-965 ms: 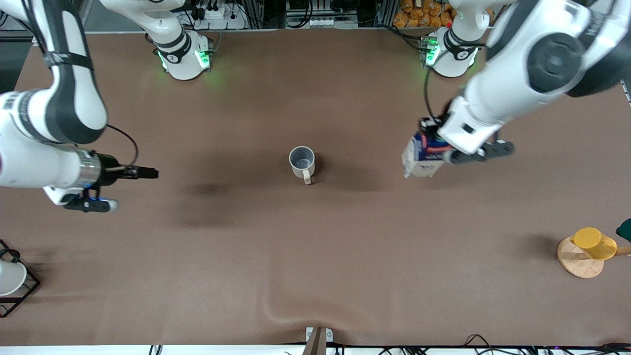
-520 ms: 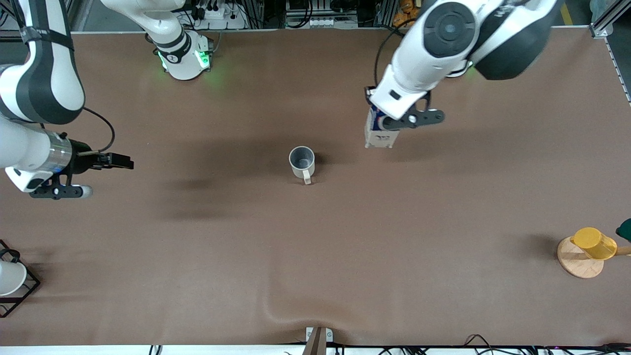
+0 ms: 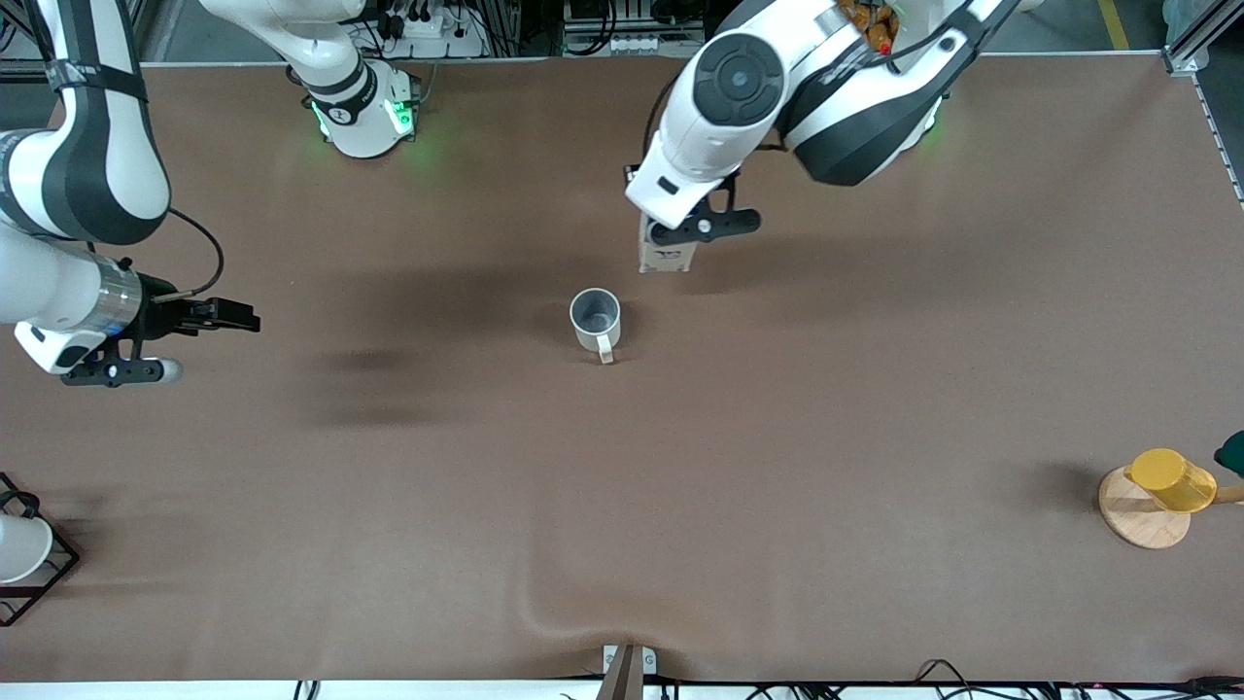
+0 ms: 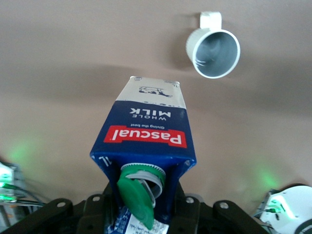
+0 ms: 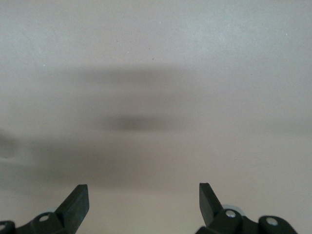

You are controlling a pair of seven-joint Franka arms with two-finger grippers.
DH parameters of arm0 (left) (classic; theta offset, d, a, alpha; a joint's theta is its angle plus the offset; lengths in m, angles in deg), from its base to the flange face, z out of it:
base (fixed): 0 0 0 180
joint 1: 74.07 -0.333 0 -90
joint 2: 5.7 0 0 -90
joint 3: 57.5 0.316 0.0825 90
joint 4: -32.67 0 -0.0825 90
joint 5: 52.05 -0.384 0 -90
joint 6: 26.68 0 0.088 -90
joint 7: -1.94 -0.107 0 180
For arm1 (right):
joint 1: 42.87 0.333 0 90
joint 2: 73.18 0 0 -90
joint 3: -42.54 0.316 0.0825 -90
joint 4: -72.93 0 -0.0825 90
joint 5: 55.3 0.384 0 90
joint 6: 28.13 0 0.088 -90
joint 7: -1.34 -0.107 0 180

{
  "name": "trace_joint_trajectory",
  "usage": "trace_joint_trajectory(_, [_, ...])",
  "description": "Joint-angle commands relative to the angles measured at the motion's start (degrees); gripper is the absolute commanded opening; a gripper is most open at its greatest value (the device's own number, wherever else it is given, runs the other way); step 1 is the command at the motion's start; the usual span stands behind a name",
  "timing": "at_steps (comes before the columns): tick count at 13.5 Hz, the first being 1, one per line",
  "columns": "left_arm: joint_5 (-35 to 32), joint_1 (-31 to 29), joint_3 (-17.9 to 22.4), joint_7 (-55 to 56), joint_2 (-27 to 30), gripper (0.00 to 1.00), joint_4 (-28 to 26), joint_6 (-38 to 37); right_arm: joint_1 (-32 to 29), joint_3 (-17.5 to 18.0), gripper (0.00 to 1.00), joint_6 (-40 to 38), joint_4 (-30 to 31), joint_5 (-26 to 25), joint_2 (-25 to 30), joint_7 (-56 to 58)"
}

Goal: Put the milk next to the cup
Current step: 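Carry the milk carton toward the mug with the left gripper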

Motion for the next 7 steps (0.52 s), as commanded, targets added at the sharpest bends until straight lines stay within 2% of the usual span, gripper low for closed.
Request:
trace_joint_trajectory(1, [-1.17,3.54,0.27,4.17,-3.83,0.00,0.88,4.11,-2.73,1.21,1.00,1.69,2.87,-0.83,1.88,2.79])
trace_joint_trajectory(3, [-4.25,6.70,0.28,7.50,-6.82,0.00,0.97,6.58,-4.40,1.21,1.00,5.98,6.11,-0.83,2.05,5.95])
trace_joint_trajectory(7, [-8.48,12.15,2.73,12.53,-10.96,0.00,1.15,10.44,-4.93,1.30,1.00,6.71,6.74,-0.75,2.05,6.84])
